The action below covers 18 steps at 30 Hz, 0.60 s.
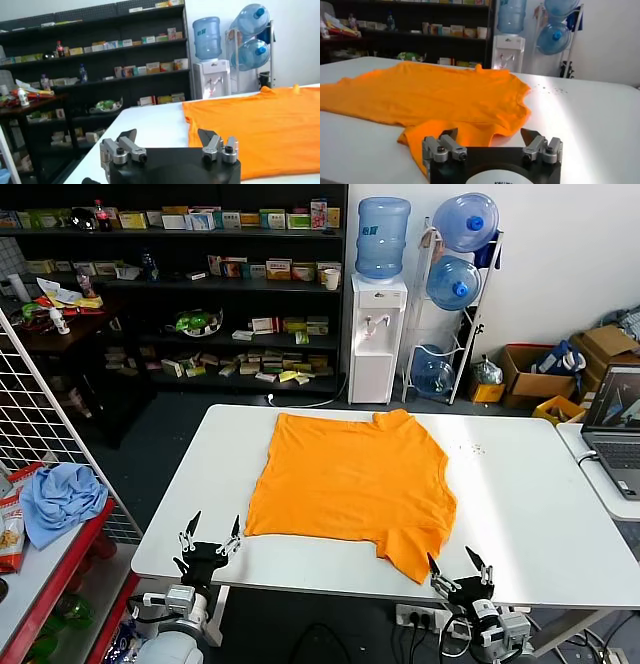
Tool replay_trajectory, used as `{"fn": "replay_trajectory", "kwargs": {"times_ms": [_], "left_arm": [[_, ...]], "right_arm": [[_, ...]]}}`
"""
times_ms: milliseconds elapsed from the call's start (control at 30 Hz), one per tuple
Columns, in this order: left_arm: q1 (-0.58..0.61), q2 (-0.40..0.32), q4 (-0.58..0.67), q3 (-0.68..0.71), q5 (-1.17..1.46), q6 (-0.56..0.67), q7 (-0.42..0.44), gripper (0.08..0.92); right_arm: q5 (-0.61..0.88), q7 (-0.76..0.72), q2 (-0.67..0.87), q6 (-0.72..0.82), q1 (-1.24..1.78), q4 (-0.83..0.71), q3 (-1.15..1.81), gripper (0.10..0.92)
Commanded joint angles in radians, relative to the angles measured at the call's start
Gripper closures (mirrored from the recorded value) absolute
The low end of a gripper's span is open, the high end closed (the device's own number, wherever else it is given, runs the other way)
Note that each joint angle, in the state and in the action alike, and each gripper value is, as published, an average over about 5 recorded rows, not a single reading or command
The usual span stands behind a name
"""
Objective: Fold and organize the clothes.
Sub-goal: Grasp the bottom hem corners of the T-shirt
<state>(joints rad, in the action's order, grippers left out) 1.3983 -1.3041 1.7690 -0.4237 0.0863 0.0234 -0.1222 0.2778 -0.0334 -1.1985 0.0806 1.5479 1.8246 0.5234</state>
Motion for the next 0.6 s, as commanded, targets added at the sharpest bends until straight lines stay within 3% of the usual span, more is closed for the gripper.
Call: {"fn": "replay_trajectory", "kwargs": {"times_ms": [33, 300, 600], "left_arm": [[-0.025, 0.013, -0.012, 0.016, 0.013, -0.037, -0.008, 0.177], [-0.081, 0.048, -0.044, 0.067, 0.066, -0.109, -0.043, 0.177], [-0.113, 0.065, -0.069, 0.092, 0.159, -0.178, -0.075, 0.177]], "right_arm": [[0.026, 0.017, 0.001, 0.055, -0.009, 0.005, -0.009, 0.203], [0.129, 0.092, 0.003, 0.177, -0.065, -0.002, -0.036, 0.203], [0.158, 0.132, 0.002, 0.211, -0.126, -0.042, -0.065, 0.203]]}}
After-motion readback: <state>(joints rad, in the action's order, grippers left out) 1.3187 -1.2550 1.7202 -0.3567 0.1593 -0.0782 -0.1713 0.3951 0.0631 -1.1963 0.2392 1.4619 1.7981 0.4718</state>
